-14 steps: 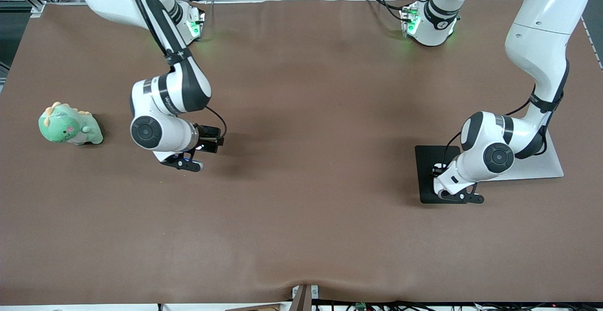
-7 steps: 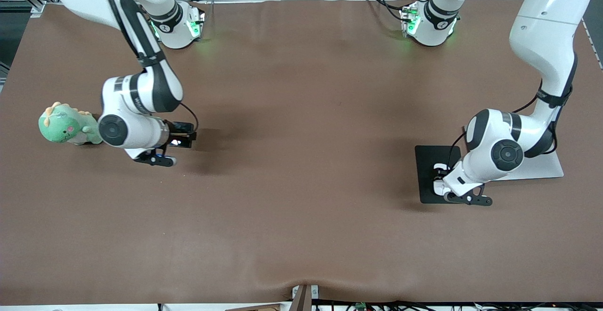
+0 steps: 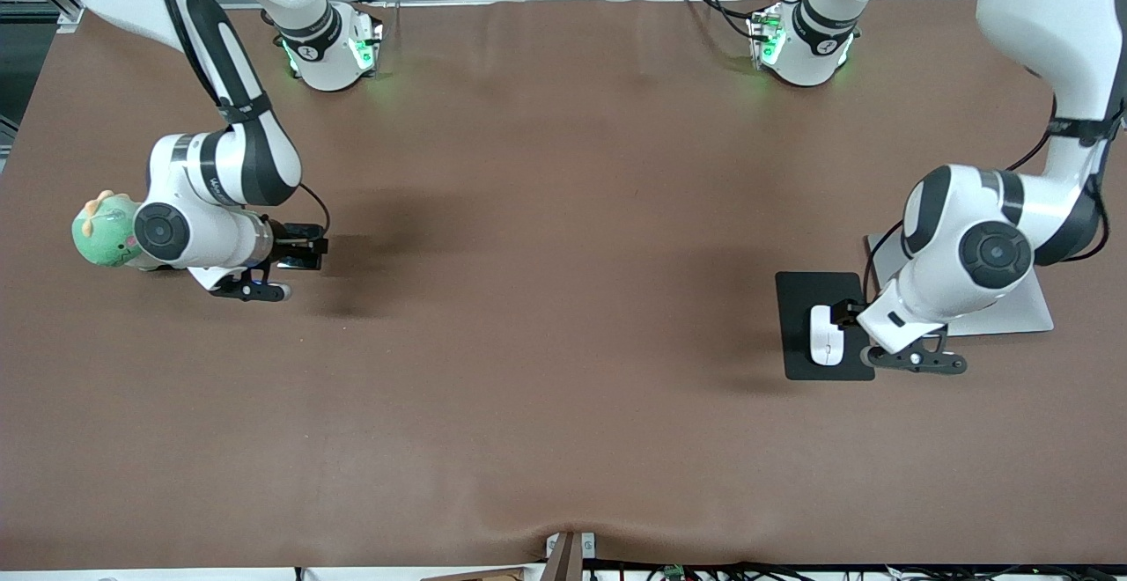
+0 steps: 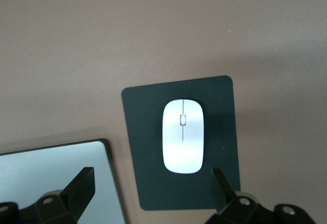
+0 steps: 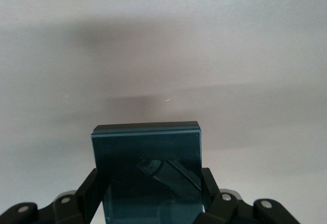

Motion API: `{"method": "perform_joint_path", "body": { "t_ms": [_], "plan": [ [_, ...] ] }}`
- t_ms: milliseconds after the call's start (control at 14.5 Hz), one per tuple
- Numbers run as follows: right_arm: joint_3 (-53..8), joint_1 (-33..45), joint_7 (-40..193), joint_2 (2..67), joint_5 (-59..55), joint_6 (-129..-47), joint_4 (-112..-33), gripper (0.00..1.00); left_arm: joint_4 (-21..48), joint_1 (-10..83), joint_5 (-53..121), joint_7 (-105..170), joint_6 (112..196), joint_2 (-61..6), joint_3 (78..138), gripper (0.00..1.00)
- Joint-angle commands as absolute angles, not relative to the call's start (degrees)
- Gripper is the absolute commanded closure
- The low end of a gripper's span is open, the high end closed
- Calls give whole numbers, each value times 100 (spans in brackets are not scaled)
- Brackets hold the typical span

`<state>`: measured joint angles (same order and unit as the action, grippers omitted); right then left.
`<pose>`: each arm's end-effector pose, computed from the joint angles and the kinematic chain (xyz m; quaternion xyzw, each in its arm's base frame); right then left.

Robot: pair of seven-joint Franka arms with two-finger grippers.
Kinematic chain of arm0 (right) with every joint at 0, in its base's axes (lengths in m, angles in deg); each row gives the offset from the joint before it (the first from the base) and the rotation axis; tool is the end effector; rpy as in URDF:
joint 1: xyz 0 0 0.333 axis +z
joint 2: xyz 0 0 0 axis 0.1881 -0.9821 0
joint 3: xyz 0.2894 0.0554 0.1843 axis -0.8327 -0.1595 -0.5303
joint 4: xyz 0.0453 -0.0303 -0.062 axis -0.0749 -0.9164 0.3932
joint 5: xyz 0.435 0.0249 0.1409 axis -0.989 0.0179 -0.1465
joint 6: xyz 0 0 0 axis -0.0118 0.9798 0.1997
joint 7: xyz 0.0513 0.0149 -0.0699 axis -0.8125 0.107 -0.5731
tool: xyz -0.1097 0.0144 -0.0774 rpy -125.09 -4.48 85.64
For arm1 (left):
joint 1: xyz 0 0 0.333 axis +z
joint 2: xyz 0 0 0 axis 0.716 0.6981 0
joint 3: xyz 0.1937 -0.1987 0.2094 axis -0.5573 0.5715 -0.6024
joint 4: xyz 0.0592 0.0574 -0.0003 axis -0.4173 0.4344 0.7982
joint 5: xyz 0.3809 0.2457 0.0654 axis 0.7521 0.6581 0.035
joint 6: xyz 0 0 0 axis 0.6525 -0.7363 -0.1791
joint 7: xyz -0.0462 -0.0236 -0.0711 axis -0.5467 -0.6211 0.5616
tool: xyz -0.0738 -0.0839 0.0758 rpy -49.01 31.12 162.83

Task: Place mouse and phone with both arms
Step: 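Open the left gripper and lift away while the right gripper lowers the phone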

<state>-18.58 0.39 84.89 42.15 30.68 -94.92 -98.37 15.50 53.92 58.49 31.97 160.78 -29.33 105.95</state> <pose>0.5673 0.0243 0.1976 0.9871 -0.0371 -0.1555 0.0005 0.7127 -0.0706 0.2978 -0.9954 0.0763 -0.0054 0.0577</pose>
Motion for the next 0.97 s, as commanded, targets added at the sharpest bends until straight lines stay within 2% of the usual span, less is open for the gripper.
{"method": "perform_joint_path", "body": {
  "t_ms": [0, 138, 345, 553, 760, 829, 898],
  "plan": [
    [-1946, -354, 8041, 4576, 3173, -9857, -10419, 100, 1537, 5425, 5649, 3234, 15779, -3353, 10583, 0],
    [-1946, -583, 7786, 4558, 3182, -10330, -10735, 100, 1528, 5312, 5473, 3295, 15437, -3704, 10373, 0],
    [-1955, -987, 7197, 4506, 3182, -10938, -11123, 100, 1528, 4487, 4974, 3523, 14901, -4388, 9399, 0],
    [-1946, -1110, 7108, 4497, 3182, -11070, -11254, 100, 1458, 4423, 4725, 3577, 14313, -4925, 9317, 0],
    [-1955, -1120, 7108, 4392, 3182, -11361, -11370, 99, 784, 4362, 4716, 3673, 13321, -5050, 9335, 0],
    [-1955, -1137, 7108, 4356, 3182, -11370, -11361, 84, 511, 4362, 4664, 3839, 12987, -5041, 9326, 0],
    [-1955, -1146, 7108, 4304, 3182, -11370, -11361, 78, 378, 4370, 4533, 3997, 12740, -5050, 9308, 0]
  ]
}}
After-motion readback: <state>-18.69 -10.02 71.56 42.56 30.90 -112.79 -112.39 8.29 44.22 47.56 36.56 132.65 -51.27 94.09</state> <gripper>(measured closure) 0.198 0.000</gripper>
